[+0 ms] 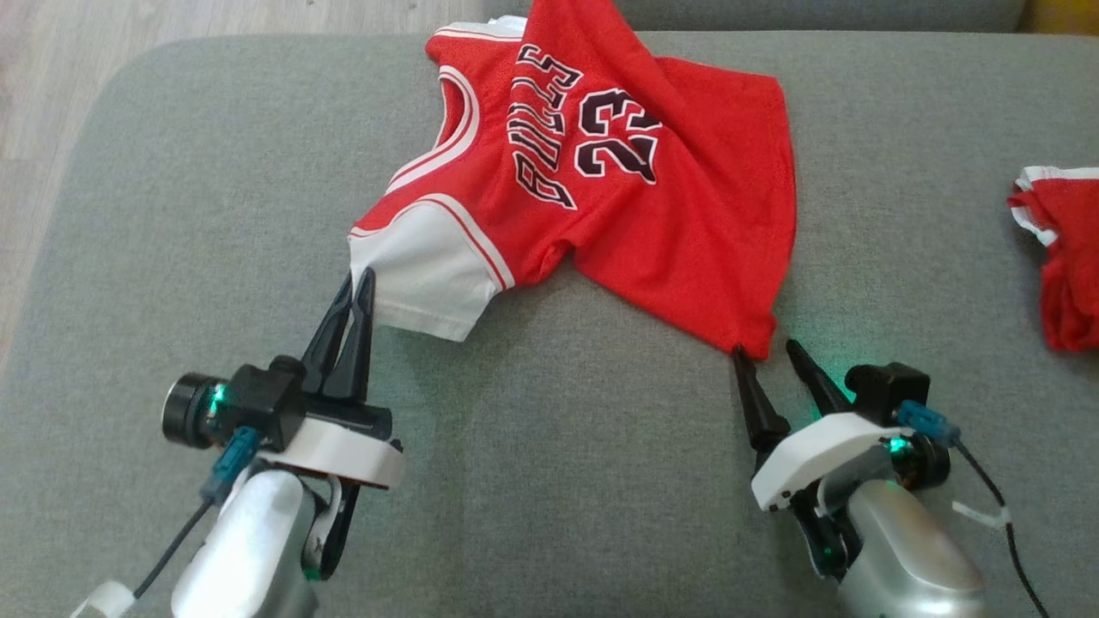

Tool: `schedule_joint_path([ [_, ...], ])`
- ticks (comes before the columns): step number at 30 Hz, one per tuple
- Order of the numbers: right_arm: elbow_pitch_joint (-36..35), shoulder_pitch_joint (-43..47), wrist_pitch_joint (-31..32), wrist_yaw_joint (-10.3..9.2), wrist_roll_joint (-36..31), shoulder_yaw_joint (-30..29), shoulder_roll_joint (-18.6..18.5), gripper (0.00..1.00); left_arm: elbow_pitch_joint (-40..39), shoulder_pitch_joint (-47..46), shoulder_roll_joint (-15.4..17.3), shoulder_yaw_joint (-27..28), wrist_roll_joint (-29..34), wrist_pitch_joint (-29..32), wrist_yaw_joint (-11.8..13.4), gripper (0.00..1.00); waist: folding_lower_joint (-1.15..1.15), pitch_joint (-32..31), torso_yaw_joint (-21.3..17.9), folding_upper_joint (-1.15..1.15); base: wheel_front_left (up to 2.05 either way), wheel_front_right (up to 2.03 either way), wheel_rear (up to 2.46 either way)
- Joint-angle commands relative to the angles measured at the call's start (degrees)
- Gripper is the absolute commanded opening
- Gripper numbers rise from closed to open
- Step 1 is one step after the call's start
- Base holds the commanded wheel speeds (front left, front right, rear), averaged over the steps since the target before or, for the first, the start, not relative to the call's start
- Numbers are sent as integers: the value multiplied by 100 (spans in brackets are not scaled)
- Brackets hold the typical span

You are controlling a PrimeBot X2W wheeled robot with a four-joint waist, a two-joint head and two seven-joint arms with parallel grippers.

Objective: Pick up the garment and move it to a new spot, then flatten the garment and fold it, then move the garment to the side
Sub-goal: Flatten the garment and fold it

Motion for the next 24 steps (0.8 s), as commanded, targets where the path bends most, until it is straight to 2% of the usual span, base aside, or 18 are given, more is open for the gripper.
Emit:
schedule_joint_path([
  [1, 48, -142, -42, -5, 86, 188, -4, 100, -216, -102, 66, 304, 84, -54, -38, 0, 0, 21, -1, 0, 0, 0, 0],
  [9, 287, -333, -154, -5, 273, 435, -4, 99, -210, -115, 23, 404, 180, -54, -104, 0, 0, 88, -21, 0, 0, 0, 0],
  [10, 323, -353, -161, -5, 273, 472, -4, 80, -204, -123, 16, 416, 191, -54, -114, 0, 0, 93, -23, 0, 0, 0, 0],
  [11, 355, -369, -168, -5, 272, 509, -4, 53, -198, -131, 8, 428, 201, -54, -124, 0, 0, 96, -24, 0, 0, 0, 0],
  [12, 380, -384, -174, -5, 268, 556, -4, 31, -191, -138, 1, 441, 211, -54, -132, 0, 0, 98, -25, 0, 0, 0, 0],
  [13, 397, -398, -179, -5, 263, 606, -4, 0, -184, -145, -5, 456, 219, -54, -139, 0, 0, 98, -27, 0, 0, 0, 0],
  [18, 374, -429, -223, -5, 325, 756, -4, 0, -133, -137, -63, 584, 221, -54, -170, 0, 0, 35, -47, 0, 0, 0, 0],
  [24, -44, -351, -281, -5, 484, 575, -4, 0, -206, -100, -110, 861, 58, -54, -260, 0, 0, -194, -123, 0, 0, 0, 0],
])
